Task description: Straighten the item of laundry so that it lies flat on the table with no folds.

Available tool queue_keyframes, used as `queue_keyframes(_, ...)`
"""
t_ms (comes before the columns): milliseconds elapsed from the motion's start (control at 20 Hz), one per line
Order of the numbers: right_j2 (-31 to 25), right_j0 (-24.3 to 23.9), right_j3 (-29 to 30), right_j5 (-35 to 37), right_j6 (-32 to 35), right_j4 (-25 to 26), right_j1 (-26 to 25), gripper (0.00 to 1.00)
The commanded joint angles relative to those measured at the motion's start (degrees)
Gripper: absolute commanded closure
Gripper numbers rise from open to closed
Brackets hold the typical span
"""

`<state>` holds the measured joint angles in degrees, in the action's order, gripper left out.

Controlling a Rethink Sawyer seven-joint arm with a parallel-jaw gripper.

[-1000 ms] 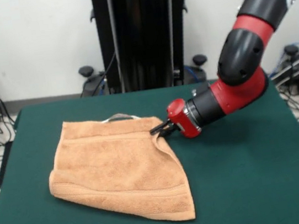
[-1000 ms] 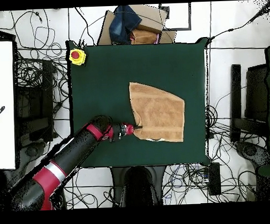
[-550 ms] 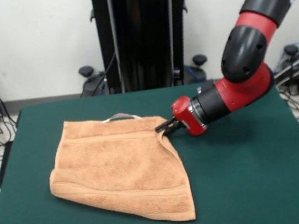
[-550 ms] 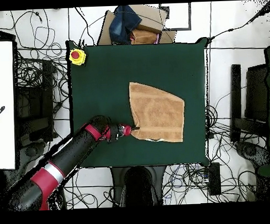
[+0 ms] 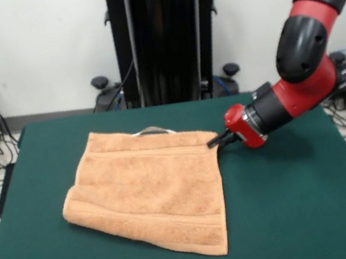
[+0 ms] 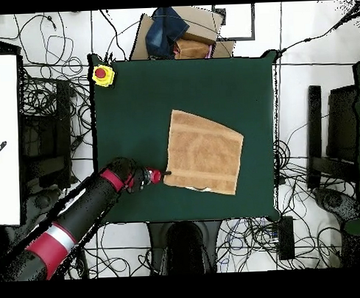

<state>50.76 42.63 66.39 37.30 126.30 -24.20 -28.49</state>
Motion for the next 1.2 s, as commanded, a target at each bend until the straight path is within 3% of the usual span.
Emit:
queue_keyframes(50,-9.3,1.2,-1.8,-1.0,11.7,-1.4,0.3,1.00)
queue_keyframes(500,-8.1,-1.0,-5.8,-4.5,13.6,-2.5,-4.2,1.00)
queue_keyframes(850,-11.8,-0.6,-2.0,-6.6,11.5,-2.0,-1.2,1.00)
queue_keyframes(1200,-15.8,1.3,2.5,-2.5,11.0,-2.3,3.6,1.00)
